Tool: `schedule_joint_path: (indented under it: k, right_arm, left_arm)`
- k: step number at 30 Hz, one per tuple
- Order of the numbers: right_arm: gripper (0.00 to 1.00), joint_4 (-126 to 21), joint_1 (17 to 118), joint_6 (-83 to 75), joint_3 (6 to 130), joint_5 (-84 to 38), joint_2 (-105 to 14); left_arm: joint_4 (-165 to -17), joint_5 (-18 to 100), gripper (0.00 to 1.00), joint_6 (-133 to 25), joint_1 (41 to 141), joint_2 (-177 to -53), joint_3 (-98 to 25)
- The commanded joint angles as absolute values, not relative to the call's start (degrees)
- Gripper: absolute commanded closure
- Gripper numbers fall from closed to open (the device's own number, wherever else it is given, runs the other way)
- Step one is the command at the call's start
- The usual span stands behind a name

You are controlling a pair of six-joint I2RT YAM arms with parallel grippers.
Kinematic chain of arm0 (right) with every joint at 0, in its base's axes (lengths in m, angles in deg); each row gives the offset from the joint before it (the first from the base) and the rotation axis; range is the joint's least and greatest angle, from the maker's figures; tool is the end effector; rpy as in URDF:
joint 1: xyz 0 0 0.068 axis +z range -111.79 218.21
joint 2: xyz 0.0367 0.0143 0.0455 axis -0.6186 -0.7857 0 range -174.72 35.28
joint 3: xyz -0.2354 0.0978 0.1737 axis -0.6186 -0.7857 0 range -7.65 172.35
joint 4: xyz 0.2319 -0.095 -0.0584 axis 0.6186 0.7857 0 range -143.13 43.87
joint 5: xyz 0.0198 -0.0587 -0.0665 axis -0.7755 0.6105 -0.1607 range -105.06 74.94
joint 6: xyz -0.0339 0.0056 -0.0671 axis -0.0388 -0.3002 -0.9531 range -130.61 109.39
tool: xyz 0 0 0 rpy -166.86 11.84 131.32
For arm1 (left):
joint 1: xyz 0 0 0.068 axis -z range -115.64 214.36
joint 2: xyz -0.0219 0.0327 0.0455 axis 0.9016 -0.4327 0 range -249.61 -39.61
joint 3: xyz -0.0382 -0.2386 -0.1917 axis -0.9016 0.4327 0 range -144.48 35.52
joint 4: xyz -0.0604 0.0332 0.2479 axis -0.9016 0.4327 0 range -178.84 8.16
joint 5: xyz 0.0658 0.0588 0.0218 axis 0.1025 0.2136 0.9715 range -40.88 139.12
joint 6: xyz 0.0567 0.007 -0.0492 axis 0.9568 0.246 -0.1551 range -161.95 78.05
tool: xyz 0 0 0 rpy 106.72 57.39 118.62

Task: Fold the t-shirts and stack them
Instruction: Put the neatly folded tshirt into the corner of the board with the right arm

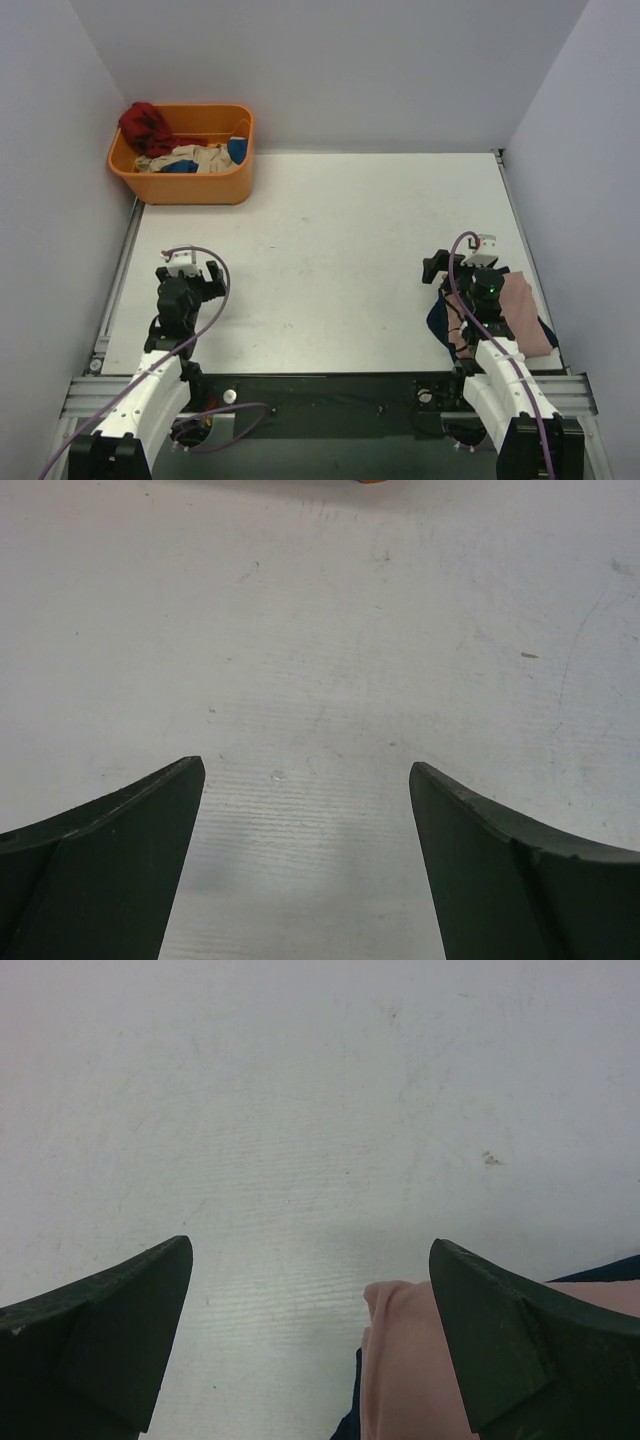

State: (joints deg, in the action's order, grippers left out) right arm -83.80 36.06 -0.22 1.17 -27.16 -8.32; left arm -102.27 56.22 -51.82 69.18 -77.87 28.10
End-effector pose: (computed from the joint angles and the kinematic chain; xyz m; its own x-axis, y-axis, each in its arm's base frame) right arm 0.1703 0.0070 0.2232 -0.1014 0.1803 -0.9784 -0.1564 0.9683 0.1946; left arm 0.1522 -0.0049 0.1868 -0.2878 -0.1465 -0.9464 -0.0848 0.9882 -0.1272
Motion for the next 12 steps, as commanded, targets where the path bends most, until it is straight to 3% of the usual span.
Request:
schedule_joint_path:
  k: [1, 12]
  right_arm:
    - [0.0, -87.4, 36.45, -0.94, 0.96, -26.66, -7.35]
    - [0.0, -87.84, 36.45, -1.38, 0.96, -26.05, -7.35]
  left_arm:
    - [-106.5, 57.39, 0.05, -52.14, 68.93, -77.14, 27.96]
    - [-106.24, 59.05, 0.03, -53.28, 68.85, -77.23, 27.61]
